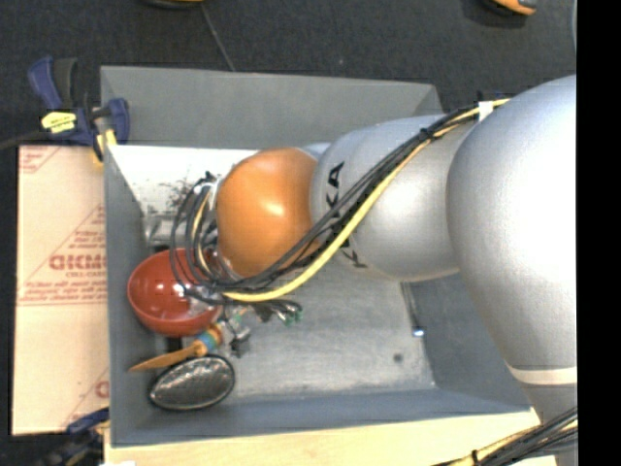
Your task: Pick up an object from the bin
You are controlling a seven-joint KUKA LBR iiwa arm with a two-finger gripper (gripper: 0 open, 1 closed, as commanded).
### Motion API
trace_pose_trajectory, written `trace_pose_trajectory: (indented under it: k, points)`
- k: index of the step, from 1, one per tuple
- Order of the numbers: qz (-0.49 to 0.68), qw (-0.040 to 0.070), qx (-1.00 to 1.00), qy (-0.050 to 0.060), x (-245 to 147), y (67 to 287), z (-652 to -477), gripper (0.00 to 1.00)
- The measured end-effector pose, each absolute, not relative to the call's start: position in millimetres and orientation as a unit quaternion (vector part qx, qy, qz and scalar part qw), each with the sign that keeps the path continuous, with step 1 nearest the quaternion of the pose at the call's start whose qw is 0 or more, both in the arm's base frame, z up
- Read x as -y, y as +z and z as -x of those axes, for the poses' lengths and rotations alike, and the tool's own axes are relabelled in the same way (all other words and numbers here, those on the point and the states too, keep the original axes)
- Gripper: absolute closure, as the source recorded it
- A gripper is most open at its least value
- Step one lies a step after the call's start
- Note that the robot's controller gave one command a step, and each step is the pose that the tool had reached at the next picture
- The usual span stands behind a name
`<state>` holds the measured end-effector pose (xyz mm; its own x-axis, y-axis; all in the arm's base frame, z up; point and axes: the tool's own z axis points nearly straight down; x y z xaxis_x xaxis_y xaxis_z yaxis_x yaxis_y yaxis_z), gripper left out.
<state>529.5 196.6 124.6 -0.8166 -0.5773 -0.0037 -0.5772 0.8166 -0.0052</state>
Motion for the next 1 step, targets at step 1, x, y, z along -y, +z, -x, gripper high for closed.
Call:
trace_pose_trajectory:
  k: [1]
  points:
    - [0.281,0.001,-0.960,-0.002,-192.1,199.6,-528.8,1.00]
